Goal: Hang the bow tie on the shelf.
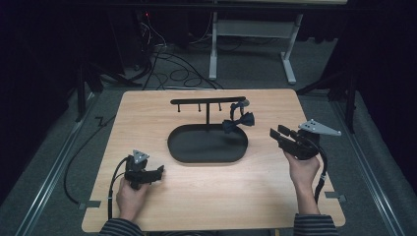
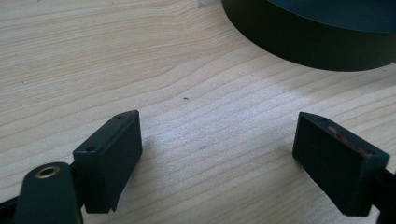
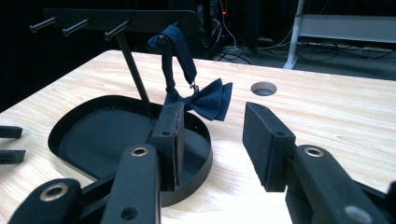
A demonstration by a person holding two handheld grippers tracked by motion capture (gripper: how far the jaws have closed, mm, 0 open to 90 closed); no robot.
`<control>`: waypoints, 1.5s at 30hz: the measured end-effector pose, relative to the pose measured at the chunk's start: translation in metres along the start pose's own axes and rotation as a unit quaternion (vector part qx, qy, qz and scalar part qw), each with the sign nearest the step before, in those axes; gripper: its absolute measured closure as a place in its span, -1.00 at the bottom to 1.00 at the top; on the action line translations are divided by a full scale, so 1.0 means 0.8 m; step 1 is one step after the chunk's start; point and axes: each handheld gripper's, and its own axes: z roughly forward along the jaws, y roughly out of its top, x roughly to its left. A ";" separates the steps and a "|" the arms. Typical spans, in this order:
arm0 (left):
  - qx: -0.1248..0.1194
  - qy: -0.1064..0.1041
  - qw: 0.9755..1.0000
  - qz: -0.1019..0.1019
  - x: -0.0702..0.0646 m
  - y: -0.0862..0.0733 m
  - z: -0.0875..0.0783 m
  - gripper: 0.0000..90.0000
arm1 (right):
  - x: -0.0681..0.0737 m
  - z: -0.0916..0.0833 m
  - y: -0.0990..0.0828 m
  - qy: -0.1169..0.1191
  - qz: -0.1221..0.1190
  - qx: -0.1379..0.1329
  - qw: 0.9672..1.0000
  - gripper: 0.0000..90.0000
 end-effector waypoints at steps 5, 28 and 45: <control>0.000 0.000 1.000 0.000 0.000 0.000 0.000 -0.64 | 0.002 -0.005 -0.003 0.003 -0.002 -0.001 1.000 0.35; 0.000 0.000 1.000 0.000 0.000 0.000 0.000 -0.64 | 0.004 -0.010 -0.031 0.013 0.009 0.007 1.000 0.35; 0.000 0.000 1.000 0.000 0.000 0.000 0.000 -0.64 | 0.010 -0.008 -0.051 0.021 0.019 0.017 0.999 0.35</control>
